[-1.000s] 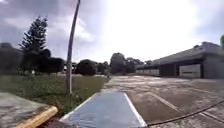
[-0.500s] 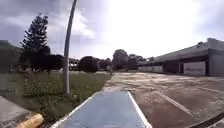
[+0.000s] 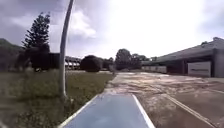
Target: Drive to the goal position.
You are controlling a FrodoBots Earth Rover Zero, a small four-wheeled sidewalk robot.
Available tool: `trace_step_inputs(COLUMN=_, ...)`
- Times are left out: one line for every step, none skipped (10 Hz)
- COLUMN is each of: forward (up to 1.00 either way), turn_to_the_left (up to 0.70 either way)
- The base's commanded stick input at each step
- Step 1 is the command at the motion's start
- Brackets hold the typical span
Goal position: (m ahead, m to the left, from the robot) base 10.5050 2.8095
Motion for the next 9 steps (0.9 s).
trace_step_inputs(forward=0.70, turn_to_the_left=0.00)
trace_step_inputs(forward=0.70, turn_to_the_left=0.00)
trace_step_inputs(forward=0.70, turn_to_the_left=0.00)
trace_step_inputs(forward=0.70, turn_to_the_left=0.00)
trace_step_inputs(forward=0.70, turn_to_the_left=0.00)
trace_step_inputs(forward=0.70, turn_to_the_left=-0.08)
trace_step_inputs(forward=0.70, turn_to_the_left=-0.26)
trace_step_inputs(forward=0.70, turn_to_the_left=-0.35)
trace_step_inputs(forward=0.70, turn_to_the_left=-0.32)
